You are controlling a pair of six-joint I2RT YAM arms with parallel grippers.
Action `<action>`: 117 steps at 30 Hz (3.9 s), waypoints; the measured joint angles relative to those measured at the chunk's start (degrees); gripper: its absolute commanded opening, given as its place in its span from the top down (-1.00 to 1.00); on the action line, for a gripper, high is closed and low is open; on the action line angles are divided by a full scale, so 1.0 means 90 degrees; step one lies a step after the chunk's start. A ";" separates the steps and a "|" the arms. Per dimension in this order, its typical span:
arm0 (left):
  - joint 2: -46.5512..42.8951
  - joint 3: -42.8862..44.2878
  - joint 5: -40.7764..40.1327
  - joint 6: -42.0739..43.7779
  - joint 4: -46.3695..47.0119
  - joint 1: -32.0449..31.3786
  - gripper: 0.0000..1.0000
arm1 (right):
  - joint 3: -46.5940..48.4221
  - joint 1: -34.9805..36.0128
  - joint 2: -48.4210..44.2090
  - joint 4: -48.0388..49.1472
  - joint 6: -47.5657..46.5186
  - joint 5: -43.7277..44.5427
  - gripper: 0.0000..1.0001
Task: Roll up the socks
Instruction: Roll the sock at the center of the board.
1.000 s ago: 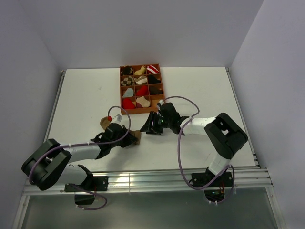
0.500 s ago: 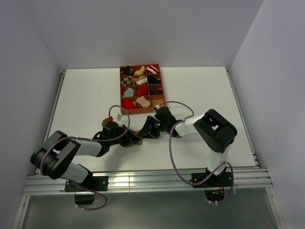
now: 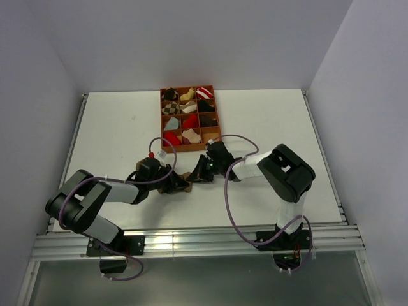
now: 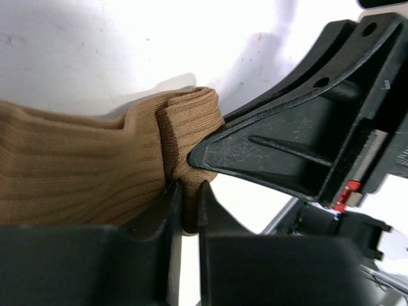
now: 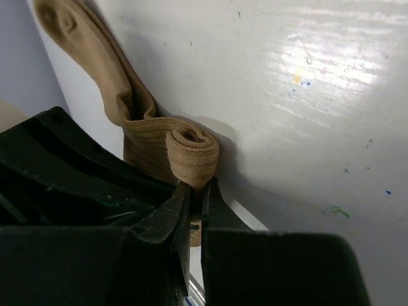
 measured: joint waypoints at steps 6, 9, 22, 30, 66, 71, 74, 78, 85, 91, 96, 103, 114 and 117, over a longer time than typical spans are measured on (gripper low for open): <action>-0.0510 0.0403 -0.0729 0.0520 -0.1183 -0.0078 -0.02 | 0.0981 0.0126 -0.0022 -0.1780 -0.0376 0.0573 1.00; -0.0984 0.0568 -0.1467 0.0731 -0.1800 -0.0267 -0.13 | 0.1549 0.0231 -0.0012 -0.2786 -0.0583 0.0981 1.00; -0.1275 0.1571 -0.4806 0.1474 -0.3242 -0.2565 0.01 | 0.3050 0.0471 0.0510 -0.5136 -0.0896 0.1632 1.00; -0.0301 0.2018 -0.5785 0.1719 -0.3485 -0.3269 0.05 | 0.3228 0.0471 0.0593 -0.5484 -0.0913 0.1673 1.00; -0.1501 0.0697 -0.3145 0.1311 -0.2781 -0.1137 0.99 | -0.0027 0.0177 -0.1251 -0.0782 0.0046 0.0855 -0.40; -0.1387 0.0534 -0.1921 0.1202 -0.2307 -0.0384 0.99 | -0.0260 0.0204 -0.1073 -0.0175 0.0228 0.0767 -0.32; -0.1214 0.0401 -0.1309 0.1129 -0.2021 -0.0022 0.99 | -0.0294 0.0248 -0.0903 0.0117 0.0306 0.0770 -0.30; -0.1047 0.0260 -0.0648 0.0984 -0.1666 0.0386 0.99 | -0.0296 0.0316 -0.0673 0.0454 0.0423 0.0775 -0.28; -0.0765 0.0034 0.0131 0.0748 -0.1141 0.0952 0.99 | -0.0294 0.0367 -0.0189 0.0862 0.0588 0.0801 -0.21; -0.0551 -0.0036 0.0537 0.0634 -0.0916 0.1253 0.99 | -0.0158 0.0425 0.0087 0.1214 0.0653 0.0780 -0.18; -0.0435 -0.0083 0.0692 0.0510 -0.0787 0.1362 0.99 | 0.0010 0.0486 0.0352 0.1477 0.0680 0.0765 -0.15; -0.0277 -0.0090 0.0874 0.0478 -0.0644 0.1438 0.99 | 0.0075 0.0500 0.0566 0.1642 0.0697 0.0775 0.46; -0.0712 -0.0083 0.0529 0.0699 -0.1192 0.1445 -0.04 | 0.0420 0.0515 0.0357 0.0561 0.0369 0.0899 1.00; -0.1326 -0.0044 0.0053 0.0860 -0.1773 0.1311 -0.19 | 0.0707 0.0573 0.0282 -0.0153 0.0228 0.1044 1.00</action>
